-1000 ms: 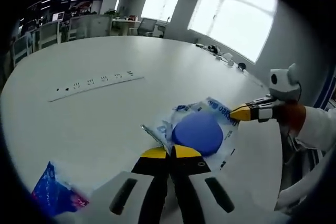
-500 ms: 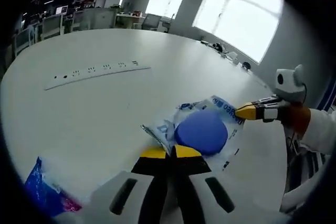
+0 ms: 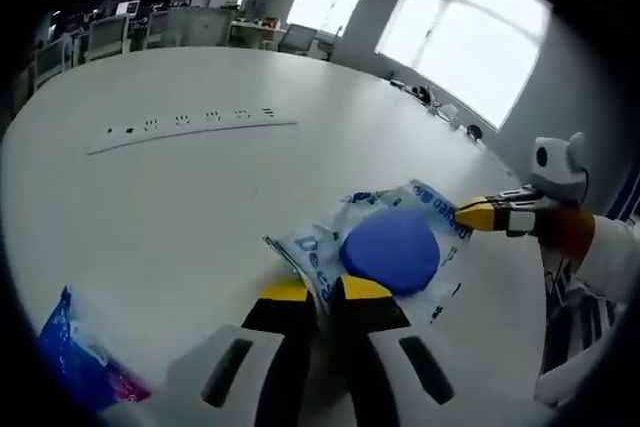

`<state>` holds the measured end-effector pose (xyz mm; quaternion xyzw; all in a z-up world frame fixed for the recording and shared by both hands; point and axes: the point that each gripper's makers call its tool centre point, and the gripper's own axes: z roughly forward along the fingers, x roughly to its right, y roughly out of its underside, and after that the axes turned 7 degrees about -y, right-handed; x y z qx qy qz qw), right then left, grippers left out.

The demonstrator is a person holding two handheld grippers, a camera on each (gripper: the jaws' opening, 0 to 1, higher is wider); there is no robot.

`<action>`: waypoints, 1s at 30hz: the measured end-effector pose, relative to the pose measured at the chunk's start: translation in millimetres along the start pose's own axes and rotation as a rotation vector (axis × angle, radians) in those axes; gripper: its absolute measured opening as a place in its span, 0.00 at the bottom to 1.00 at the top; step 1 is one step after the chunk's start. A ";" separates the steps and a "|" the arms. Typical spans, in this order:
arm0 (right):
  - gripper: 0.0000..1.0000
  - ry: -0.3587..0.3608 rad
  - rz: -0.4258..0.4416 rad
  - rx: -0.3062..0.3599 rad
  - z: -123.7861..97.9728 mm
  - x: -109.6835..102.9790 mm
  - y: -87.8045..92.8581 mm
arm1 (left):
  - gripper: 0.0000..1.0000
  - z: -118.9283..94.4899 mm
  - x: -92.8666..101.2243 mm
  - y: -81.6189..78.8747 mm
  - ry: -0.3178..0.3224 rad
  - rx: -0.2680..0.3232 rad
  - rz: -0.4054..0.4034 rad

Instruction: Arrange the tabletop items into an orderly group along one side of the table until the central work area is clear of visible clutter.

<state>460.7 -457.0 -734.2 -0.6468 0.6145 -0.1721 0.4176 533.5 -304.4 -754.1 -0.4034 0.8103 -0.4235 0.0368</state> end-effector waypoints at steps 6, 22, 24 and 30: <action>0.05 0.009 -0.003 -0.005 -0.3 1.2 1.2 | 0.18 0.2 -2.9 2.6 -0.017 -0.008 -0.008; 0.28 0.042 -0.016 0.020 -2.1 3.7 -7.3 | 0.42 -7.1 -3.3 -3.1 -0.020 0.006 0.024; 0.29 0.044 -0.020 0.021 -2.7 3.3 -7.6 | 0.43 -9.3 -2.2 -5.5 -0.017 0.015 0.024; 0.32 0.041 -0.022 0.040 -5.3 -0.6 -10.7 | 0.52 -11.1 -3.5 -4.5 -0.016 0.010 0.034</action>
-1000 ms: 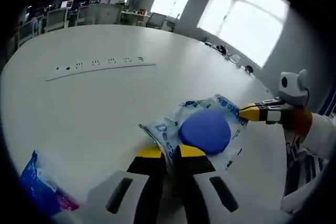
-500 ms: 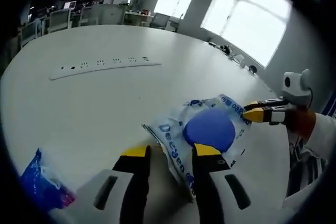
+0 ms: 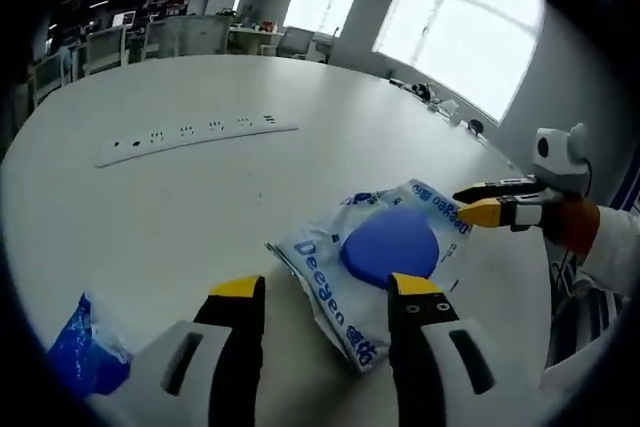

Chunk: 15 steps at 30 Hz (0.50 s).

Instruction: Arrange the tabletop items into an orderly group along one side of the table until the central work area is clear of visible clutter.

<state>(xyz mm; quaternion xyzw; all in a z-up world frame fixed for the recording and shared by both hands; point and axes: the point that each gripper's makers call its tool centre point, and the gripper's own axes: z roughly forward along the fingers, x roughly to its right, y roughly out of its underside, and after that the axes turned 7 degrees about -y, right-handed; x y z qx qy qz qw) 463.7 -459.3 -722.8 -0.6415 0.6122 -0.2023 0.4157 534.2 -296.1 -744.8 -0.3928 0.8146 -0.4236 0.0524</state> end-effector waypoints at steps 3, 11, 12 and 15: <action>0.34 0.001 -0.002 0.003 -1.3 -0.9 -0.4 | 0.53 -2.4 1.5 -0.9 0.003 0.003 0.001; 0.40 0.007 -0.004 0.014 -6.6 -5.0 -2.0 | 0.62 -10.0 4.6 -6.7 0.014 0.018 0.030; 0.40 0.008 -0.003 0.015 -7.2 -5.5 -2.1 | 0.62 -11.2 4.7 -7.7 0.016 0.022 0.029; 0.41 0.009 -0.006 0.014 -8.7 -6.5 -2.4 | 0.64 -12.7 4.0 -7.6 0.014 0.020 0.037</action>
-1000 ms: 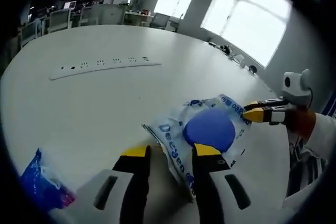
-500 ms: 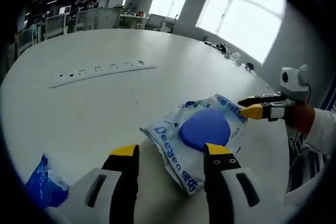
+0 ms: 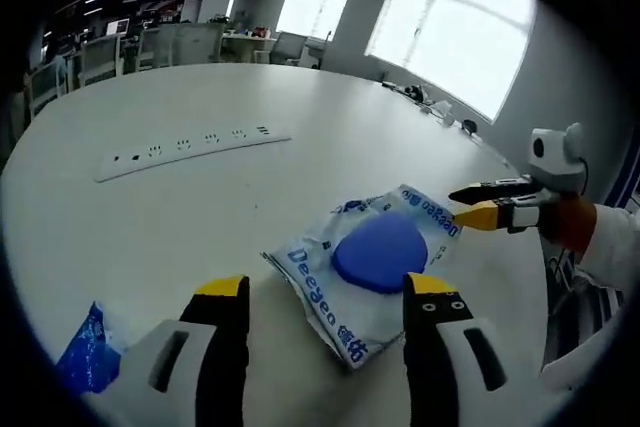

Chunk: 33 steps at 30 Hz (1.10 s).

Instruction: Arrange the tabletop items into an orderly group along one side of the table until the central work area is clear of visible clutter.

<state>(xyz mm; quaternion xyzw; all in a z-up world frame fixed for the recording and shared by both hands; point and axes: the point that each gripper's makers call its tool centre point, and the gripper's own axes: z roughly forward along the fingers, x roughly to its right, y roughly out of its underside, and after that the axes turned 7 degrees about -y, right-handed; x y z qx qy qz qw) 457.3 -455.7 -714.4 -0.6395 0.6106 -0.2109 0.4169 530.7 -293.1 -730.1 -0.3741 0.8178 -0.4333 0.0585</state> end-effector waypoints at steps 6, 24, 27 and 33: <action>0.45 0.004 0.001 0.014 -4.2 -1.9 -3.6 | 0.68 -7.5 2.1 -3.4 0.003 0.007 0.024; 0.59 -0.006 -0.023 0.027 -12.7 -13.3 -15.8 | 0.80 -30.3 0.0 -13.0 0.018 0.033 0.057; 0.61 -0.007 -0.023 0.029 -14.3 -14.6 -16.7 | 0.83 -35.9 -0.9 -14.5 0.017 0.037 0.052; 0.63 -0.007 -0.025 0.025 -19.1 -18.1 -16.5 | 0.85 -46.4 -1.3 -17.7 0.017 0.055 0.057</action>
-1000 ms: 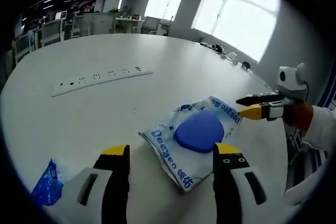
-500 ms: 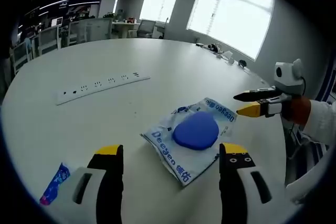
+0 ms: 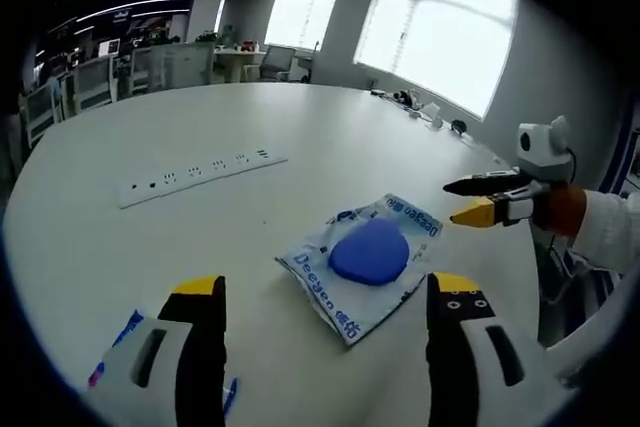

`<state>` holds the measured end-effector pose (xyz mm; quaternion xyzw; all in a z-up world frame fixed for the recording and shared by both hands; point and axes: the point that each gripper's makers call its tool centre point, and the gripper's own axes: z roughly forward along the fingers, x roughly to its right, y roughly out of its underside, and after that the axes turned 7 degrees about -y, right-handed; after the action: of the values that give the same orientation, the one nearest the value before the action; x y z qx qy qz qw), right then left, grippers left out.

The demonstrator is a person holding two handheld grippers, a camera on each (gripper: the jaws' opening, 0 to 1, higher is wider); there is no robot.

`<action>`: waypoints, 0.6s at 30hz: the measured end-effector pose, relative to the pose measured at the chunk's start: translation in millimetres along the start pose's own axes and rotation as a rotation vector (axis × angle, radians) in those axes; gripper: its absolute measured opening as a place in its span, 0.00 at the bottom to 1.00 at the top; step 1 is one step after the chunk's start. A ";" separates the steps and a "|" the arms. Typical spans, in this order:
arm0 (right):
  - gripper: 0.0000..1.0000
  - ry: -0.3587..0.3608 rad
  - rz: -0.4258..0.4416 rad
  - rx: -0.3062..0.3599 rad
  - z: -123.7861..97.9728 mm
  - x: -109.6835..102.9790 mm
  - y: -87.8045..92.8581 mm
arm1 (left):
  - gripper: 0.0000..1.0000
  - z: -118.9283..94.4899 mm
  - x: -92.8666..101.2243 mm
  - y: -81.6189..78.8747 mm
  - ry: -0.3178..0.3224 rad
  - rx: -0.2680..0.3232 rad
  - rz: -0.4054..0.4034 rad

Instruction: Arrange the tabletop items into an orderly group along one side of the table until the central work area is clear of visible clutter.

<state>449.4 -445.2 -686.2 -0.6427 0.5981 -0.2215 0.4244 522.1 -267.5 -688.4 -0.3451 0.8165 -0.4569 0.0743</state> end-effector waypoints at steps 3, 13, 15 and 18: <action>0.63 -0.001 0.004 0.005 -3.0 -1.7 -1.1 | 0.86 -4.6 -0.5 -1.6 0.000 0.008 -0.001; 0.64 -0.008 -0.010 0.021 -9.7 -9.8 -10.3 | 0.89 -28.5 -9.7 -7.3 -0.023 0.040 0.007; 0.64 -0.014 -0.015 0.026 -10.6 -13.6 -13.6 | 0.89 -34.9 -12.3 -8.7 -0.029 0.043 0.000; 0.64 -0.017 -0.024 0.039 -13.0 -18.5 -20.2 | 0.91 -43.5 -16.7 -12.7 -0.038 0.057 -0.013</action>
<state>447.4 -432.7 -658.7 -0.6435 0.5822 -0.2327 0.4391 521.9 -231.1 -656.7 -0.3567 0.7993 -0.4739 0.0965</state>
